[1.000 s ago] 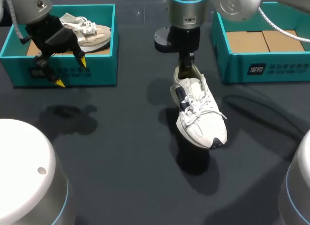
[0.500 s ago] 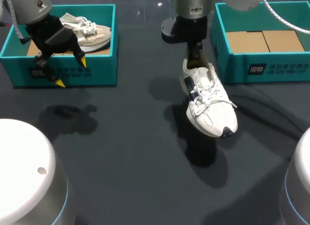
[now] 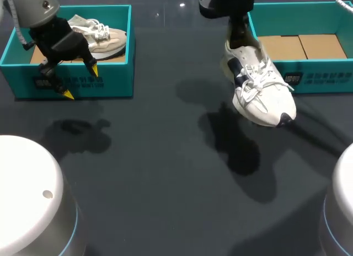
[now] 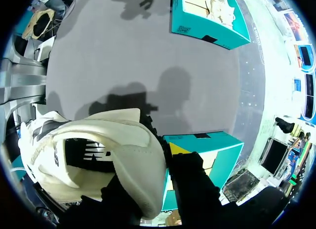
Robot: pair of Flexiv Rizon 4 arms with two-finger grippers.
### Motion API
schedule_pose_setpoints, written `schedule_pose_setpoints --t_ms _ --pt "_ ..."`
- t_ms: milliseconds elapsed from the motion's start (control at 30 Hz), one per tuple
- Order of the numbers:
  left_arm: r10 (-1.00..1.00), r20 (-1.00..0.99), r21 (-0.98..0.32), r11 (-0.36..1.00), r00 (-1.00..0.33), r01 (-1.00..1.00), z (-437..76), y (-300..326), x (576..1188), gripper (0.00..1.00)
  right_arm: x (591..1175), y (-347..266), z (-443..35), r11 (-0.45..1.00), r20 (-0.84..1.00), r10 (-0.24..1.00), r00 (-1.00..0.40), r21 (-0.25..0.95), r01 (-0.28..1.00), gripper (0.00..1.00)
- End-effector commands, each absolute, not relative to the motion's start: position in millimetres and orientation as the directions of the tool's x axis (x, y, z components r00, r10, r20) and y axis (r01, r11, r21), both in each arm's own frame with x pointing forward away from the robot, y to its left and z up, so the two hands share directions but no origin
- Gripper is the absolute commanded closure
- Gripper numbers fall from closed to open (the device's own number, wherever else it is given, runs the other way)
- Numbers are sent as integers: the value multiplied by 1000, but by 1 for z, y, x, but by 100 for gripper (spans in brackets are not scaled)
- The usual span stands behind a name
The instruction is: Take the shoe out of the shoebox, open the shoe tongue, remove and reinsert the insole, then place the shoe into the shoebox
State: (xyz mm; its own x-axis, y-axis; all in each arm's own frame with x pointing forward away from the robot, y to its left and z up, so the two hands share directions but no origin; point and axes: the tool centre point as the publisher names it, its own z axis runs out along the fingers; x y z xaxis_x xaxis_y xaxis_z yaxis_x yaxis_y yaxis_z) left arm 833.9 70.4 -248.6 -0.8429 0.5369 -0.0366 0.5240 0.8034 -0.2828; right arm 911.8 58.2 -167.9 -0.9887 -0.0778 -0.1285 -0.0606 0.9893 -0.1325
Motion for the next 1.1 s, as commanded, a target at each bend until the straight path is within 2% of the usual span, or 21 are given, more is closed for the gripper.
schedule_pose_setpoints --t_ms 33,167,533,767,1100 --pt "537 -36 -280 804 -843 524 -248 71 833 0 911 58 -167 989 -128 -78 -989 -132 -61 100" --pt "537 -36 -280 804 -843 524 -248 71 833 0 911 58 -167 989 -128 -78 -989 -132 -61 100" --pt "537 -36 -280 804 -843 524 -248 71 833 0 983 -57 -127 983 -202 -147 -968 -141 -120 100" --pt "537 -36 -280 804 -843 524 -248 71 833 0 1037 -110 -107 980 -215 -139 -967 -173 -102 100" --pt "537 -36 -280 804 -843 524 -248 71 833 0 1037 -110 -107 980 -215 -139 -967 -173 -102 100"
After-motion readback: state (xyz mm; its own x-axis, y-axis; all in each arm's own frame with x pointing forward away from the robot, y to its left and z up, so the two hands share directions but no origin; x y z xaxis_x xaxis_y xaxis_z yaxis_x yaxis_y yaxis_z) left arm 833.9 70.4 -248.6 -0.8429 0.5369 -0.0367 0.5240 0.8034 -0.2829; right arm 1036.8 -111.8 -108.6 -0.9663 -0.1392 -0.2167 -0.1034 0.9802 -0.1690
